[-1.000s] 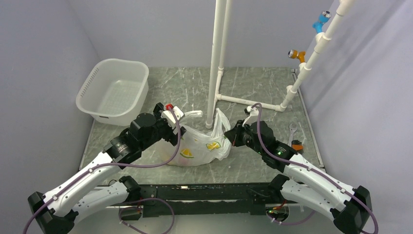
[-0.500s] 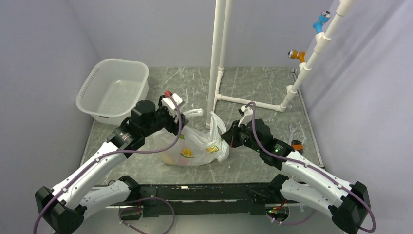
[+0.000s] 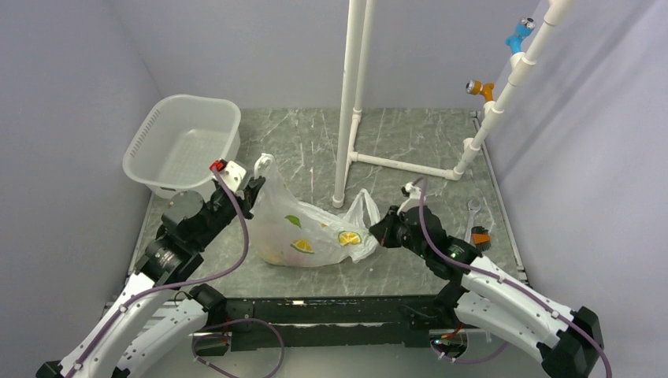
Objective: Take the fake fruits out of the plastic bag
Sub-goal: Untie the plastic bag at the center of the board, then adjust the plastic bag at the center of the board.
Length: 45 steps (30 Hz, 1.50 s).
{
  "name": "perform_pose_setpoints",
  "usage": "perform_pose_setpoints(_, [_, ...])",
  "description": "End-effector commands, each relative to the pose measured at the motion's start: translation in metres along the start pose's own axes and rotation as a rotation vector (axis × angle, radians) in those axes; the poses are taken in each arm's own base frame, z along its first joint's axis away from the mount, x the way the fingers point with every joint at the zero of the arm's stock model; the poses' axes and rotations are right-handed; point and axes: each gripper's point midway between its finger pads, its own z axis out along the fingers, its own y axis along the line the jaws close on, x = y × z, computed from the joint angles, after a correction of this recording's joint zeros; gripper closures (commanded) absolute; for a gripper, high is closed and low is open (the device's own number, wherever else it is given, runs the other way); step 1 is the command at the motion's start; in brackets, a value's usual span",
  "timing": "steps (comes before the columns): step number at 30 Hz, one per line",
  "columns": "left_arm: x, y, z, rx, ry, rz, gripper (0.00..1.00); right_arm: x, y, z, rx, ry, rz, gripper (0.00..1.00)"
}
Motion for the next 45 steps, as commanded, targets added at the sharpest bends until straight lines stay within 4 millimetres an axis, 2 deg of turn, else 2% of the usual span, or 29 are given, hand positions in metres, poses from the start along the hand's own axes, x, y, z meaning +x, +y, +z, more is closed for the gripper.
perform_pose_setpoints(1, [-0.005,0.020,-0.005,-0.109,-0.025,0.010,1.00,0.014,-0.016,-0.001,0.043,-0.006,0.125,0.83])
perform_pose_setpoints(4, [-0.004,0.015,-0.003,-0.081,-0.026,0.011,1.00,0.007,-0.010,-0.003,0.022,-0.006,0.036,0.65])
perform_pose_setpoints(5, [-0.004,0.013,-0.003,-0.069,-0.022,0.012,1.00,0.000,-0.002,-0.005,-0.004,-0.005,-0.017,0.58])
perform_pose_setpoints(9, [0.000,0.007,0.002,-0.035,-0.004,0.018,1.00,-0.043,0.025,-0.022,-0.043,-0.058,-0.226,0.28])
perform_pose_setpoints(11, [0.000,0.005,0.003,-0.024,0.002,0.019,1.00,-0.063,0.035,-0.032,-0.048,-0.093,-0.291,0.16])
perform_pose_setpoints(14, [0.001,0.005,0.003,-0.023,0.007,0.018,1.00,-0.090,0.058,-0.043,-0.092,-0.147,-0.353,0.05])
perform_pose_setpoints(16, [0.001,0.005,0.003,-0.025,0.003,0.019,1.00,-0.105,0.082,-0.047,-0.171,-0.175,-0.372,0.01])
perform_pose_setpoints(19, [0.001,0.008,0.002,-0.041,-0.003,0.018,1.00,-0.107,0.125,-0.043,-0.351,-0.164,-0.342,0.00])
perform_pose_setpoints(22, [0.004,0.011,0.002,-0.061,0.008,0.020,1.00,-0.094,0.168,-0.034,-0.527,-0.119,-0.293,0.00])
perform_pose_setpoints(28, [0.002,0.015,-0.002,-0.093,-0.005,0.035,1.00,-0.073,0.236,-0.015,-0.573,-0.091,-0.430,0.04])
perform_pose_setpoints(30, [0.000,0.015,-0.004,-0.093,-0.015,0.037,1.00,-0.073,0.245,-0.005,-0.558,-0.099,-0.436,0.10])
perform_pose_setpoints(35, [-0.006,0.013,-0.011,-0.086,-0.053,0.044,1.00,-0.084,0.238,0.028,-0.412,-0.132,-0.374,0.12])
perform_pose_setpoints(41, [-0.010,0.016,-0.016,-0.107,-0.072,0.047,1.00,-0.074,0.275,0.026,-0.579,-0.072,-0.450,0.25])
perform_pose_setpoints(42, [-0.011,0.016,-0.016,-0.105,-0.075,0.047,1.00,-0.077,0.280,0.027,-0.593,-0.086,-0.449,0.26])
perform_pose_setpoints(44, [-0.013,0.015,-0.018,-0.100,-0.089,0.048,1.00,-0.083,0.278,0.032,-0.555,-0.106,-0.442,0.29])
perform_pose_setpoints(45, [-0.014,0.016,-0.020,-0.102,-0.097,0.047,1.00,-0.085,0.277,0.035,-0.538,-0.109,-0.433,0.36])
